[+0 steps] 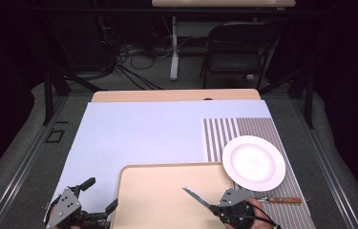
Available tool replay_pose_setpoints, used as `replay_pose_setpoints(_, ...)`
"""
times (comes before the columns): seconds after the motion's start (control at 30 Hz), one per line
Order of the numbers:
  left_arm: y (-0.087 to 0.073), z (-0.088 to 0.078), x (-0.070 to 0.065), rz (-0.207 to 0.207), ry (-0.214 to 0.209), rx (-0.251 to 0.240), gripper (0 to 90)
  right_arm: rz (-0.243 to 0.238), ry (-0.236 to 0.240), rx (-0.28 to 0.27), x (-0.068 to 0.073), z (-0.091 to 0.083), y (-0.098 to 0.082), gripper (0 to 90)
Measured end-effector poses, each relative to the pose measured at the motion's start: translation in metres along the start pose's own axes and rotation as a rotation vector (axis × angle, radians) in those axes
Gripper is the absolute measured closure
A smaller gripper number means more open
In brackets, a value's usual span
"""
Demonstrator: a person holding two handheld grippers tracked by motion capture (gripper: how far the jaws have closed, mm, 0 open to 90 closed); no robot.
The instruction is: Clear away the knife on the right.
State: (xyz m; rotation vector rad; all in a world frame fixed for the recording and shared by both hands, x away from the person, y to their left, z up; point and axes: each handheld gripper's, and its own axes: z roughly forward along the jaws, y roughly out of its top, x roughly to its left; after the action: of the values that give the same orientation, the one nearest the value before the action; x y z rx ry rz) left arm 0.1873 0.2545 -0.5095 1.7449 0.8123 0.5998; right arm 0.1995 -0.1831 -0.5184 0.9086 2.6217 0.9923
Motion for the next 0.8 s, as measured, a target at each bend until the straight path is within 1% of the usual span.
replay_pose_setpoints(0.03, 0.000, 0.000, 0.000, 0.000, 0.000, 0.000, 2.3, 0.000, 0.000, 0.000, 0.000, 0.000, 0.000, 90.0)
replay_pose_setpoints(0.07, 0.000, 0.000, 0.000, 0.000, 0.000, 0.000, 2.3, -0.020, 0.003, 0.006, 0.002, 0.007, 0.003, 90.0)
replay_pose_setpoints(0.13, 0.000, 0.000, 0.000, -0.002, 0.001, -0.001, 2.2, -0.029, 0.012, 0.007, 0.005, 0.013, 0.005, 90.0)
replay_pose_setpoints(0.17, 0.000, 0.000, 0.000, -0.003, 0.001, -0.001, 2.2, -0.029, 0.012, 0.007, 0.005, 0.013, 0.005, 90.0)
replay_pose_setpoints(0.2, 0.000, 0.000, 0.000, -0.002, 0.001, 0.000, 2.2, -0.038, 0.013, 0.012, 0.008, 0.019, 0.005, 90.0)
replay_pose_setpoints(0.27, 0.000, 0.000, 0.000, -0.002, 0.001, 0.000, 2.2, -0.037, 0.016, 0.013, 0.008, 0.022, 0.005, 90.0)
replay_pose_setpoints(0.3, 0.000, 0.000, 0.000, -0.001, 0.001, 0.001, 2.3, -0.032, 0.019, 0.019, 0.009, 0.027, 0.003, 90.0)
replay_pose_setpoints(0.37, 0.000, 0.000, 0.001, 0.001, 0.000, 0.003, 2.3, -0.027, 0.013, 0.019, 0.008, 0.030, 0.001, 90.0)
replay_pose_setpoints(0.43, 0.000, 0.001, 0.001, 0.004, 0.000, 0.004, 2.3, -0.023, 0.014, 0.018, 0.008, 0.031, 0.000, 90.0)
replay_pose_setpoints(0.63, 0.000, 0.001, 0.000, 0.007, -0.002, 0.004, 2.3, -0.006, -0.004, 0.006, 0.005, 0.035, -0.001, 90.0)
replay_pose_setpoints(0.7, -0.001, 0.001, 0.000, 0.005, -0.002, 0.002, 2.3, 0.006, -0.020, 0.007, 0.004, 0.037, -0.002, 90.0)
replay_pose_setpoints(0.8, -0.001, 0.001, 0.001, 0.006, -0.002, 0.003, 2.2, 0.020, -0.019, 0.002, 0.001, 0.038, -0.003, 90.0)
